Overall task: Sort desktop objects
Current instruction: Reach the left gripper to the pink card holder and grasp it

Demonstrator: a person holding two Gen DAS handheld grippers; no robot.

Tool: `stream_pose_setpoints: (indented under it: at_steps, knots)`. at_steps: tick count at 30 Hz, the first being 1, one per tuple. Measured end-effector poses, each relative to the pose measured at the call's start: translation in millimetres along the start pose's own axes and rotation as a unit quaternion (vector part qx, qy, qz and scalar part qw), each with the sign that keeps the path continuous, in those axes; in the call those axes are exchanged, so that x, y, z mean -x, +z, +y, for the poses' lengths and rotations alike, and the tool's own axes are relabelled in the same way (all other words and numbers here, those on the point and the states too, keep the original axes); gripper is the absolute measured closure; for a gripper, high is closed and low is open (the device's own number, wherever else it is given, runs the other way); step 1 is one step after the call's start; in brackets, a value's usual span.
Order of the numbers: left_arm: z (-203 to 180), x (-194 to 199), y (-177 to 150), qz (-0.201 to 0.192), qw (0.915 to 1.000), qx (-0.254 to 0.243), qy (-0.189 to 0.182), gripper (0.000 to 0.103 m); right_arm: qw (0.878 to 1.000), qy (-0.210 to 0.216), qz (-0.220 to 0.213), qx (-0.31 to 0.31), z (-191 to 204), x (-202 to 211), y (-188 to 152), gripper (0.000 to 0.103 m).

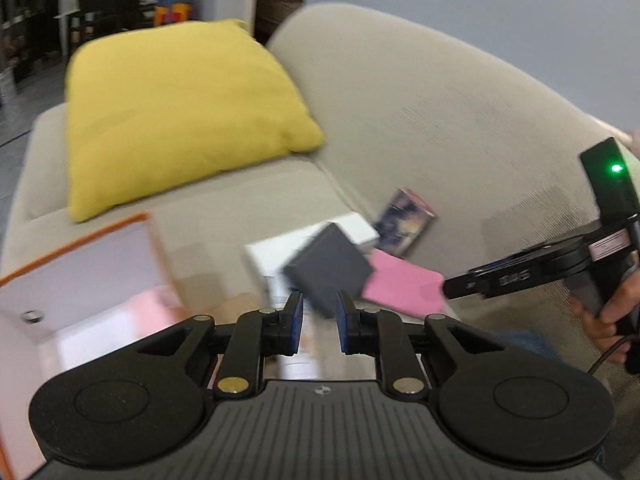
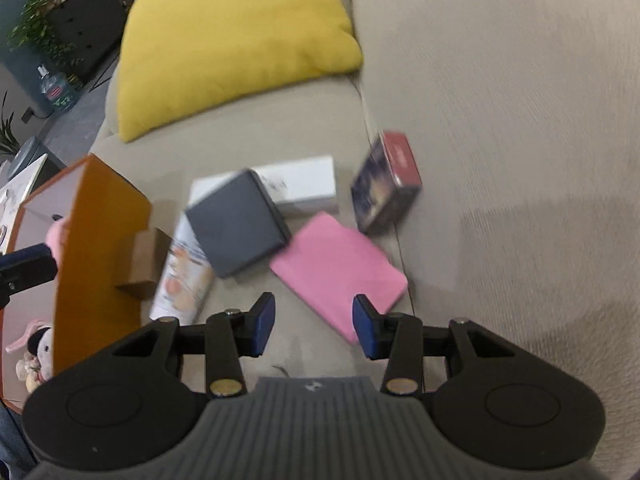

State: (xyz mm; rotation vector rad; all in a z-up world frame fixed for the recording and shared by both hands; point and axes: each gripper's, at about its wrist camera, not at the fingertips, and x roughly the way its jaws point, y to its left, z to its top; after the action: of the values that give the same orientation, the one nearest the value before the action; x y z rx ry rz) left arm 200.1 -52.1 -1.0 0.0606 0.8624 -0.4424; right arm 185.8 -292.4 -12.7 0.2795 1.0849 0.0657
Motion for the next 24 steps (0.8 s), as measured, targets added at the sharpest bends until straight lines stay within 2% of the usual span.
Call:
stream_pose_setpoints:
  at_steps: [3,6,7,8,9,13,14,15,20,23,24]
  knots:
    - [-17.0,-25.9,3.9,0.019,0.9996,-0.008,-0.018,0.083,1.000,-0.013,0.018,0.018,-6.0,-14.9,-0.6,0.059]
    - [-26.9,-54.9,7.8,0.040,0.9987,0.001,-0.031,0.083,0.999,-0.005,0.040,-0.001,-16.0,-28.2,-2.1,0.062]
    - [-28.7,-62.7,8.7,0.047,0.9983,0.006,-0.034,0.081,0.999,-0.004,0.045,-0.007,-19.3,-32.6,-4.2,0.062]
    - [-30.5,-72.3,9.2,0.055,0.9978,0.009,-0.036,0.076,0.999,-0.005,0.047,-0.008,-20.8,-35.2,-5.9,0.063]
    - [-31.9,-83.0,9.3,0.064,0.9972,0.012,-0.036,0.071,0.999,-0.011,0.048,-0.005,-21.0,-38.8,-6.8,0.065]
    - [-30.6,-118.0,8.6,0.096,0.9942,0.037,-0.031,0.063,0.998,-0.032,0.050,0.016,-21.4,-50.0,-9.7,0.082]
    - [-30.2,-123.6,8.0,0.104,0.9931,0.044,-0.030,0.053,0.998,-0.036,0.050,0.022,-20.9,-52.9,-10.1,0.082]
    - [-29.9,-129.1,7.0,0.110,0.9921,0.052,-0.030,0.048,0.998,-0.035,0.048,0.028,-20.0,-54.3,-11.0,0.082]
    - [-28.1,-152.0,3.9,0.131,0.9860,0.086,-0.055,0.046,0.997,-0.034,0.046,0.042,-19.6,-55.2,-12.3,0.082]
    - [-25.7,-163.7,0.1,0.132,0.9859,0.098,-0.031,0.043,0.997,-0.034,0.044,0.049,-19.5,-54.8,-13.7,0.082]
    - [-23.0,-164.7,-0.4,0.127,0.9854,0.107,-0.037,0.041,0.997,-0.033,0.043,0.051,-19.7,-54.5,-14.1,0.082]
